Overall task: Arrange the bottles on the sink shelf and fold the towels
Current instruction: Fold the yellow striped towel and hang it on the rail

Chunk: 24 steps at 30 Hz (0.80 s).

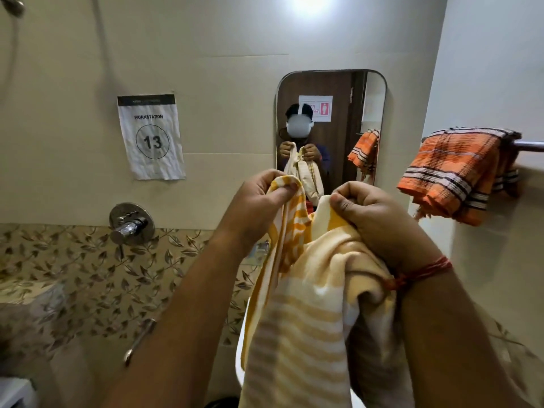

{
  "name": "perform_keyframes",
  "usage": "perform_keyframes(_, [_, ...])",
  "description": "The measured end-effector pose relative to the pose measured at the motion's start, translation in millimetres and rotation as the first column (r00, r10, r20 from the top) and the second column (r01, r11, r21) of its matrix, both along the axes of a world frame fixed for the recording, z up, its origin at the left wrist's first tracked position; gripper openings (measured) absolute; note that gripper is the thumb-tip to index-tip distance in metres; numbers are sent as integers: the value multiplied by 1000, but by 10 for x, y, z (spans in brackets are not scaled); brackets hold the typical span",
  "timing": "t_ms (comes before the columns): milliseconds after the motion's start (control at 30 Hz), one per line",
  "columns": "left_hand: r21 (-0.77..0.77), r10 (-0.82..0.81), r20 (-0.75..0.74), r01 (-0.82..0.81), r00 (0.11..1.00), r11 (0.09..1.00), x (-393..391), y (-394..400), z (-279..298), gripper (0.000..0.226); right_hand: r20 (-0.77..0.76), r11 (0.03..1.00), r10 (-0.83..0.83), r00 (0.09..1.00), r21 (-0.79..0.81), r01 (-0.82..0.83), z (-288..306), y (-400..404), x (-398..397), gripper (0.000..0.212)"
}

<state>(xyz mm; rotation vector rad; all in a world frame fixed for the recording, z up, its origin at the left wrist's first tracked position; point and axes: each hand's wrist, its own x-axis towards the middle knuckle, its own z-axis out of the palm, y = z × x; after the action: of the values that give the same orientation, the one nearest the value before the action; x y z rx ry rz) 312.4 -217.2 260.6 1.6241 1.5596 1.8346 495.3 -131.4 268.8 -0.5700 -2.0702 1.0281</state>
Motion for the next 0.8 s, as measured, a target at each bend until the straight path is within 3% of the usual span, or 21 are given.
perform_keyframes(133, [20,-3,156,0,988,1000,26,7,76,19,-25,1000,-21,999,15,21,-37,37,45,13])
perform_keyframes(233, [48,-24,269,12,963,999,43,31,100,19,-151,994,65,986,-80,-78,2,25,69,14])
perform_keyframes(300, [25,-102,189,99,977,995,86,48,128,17,-172,980,143,975,-113,-164,72,-12,46,15])
perform_keyframes(367, [-34,-235,79,238,969,971,130,60,166,25,-109,988,148,983,-27,-152,159,-43,-11,16])
perform_keyframes(433, [-95,-349,58,353,935,931,166,57,197,46,-102,991,57,993,123,-45,237,-45,-74,17])
perform_keyframes(500, [-121,-371,-39,365,928,923,175,70,212,45,-168,960,-41,985,268,86,307,-35,-125,15])
perform_keyframes(567, [-39,-273,-137,270,952,962,183,108,224,18,-209,921,-69,976,363,143,358,-13,-169,12])
perform_keyframes(633, [129,-84,-71,93,994,987,158,153,257,11,-185,932,-36,982,348,100,368,43,-195,16])
perform_keyframes(700, [228,49,89,-68,995,971,89,209,257,18,-79,979,61,995,197,-44,313,125,-175,23])
perform_keyframes(800, [228,163,306,-239,938,944,-116,278,238,21,-19,966,234,972,-111,-235,152,240,-60,29])
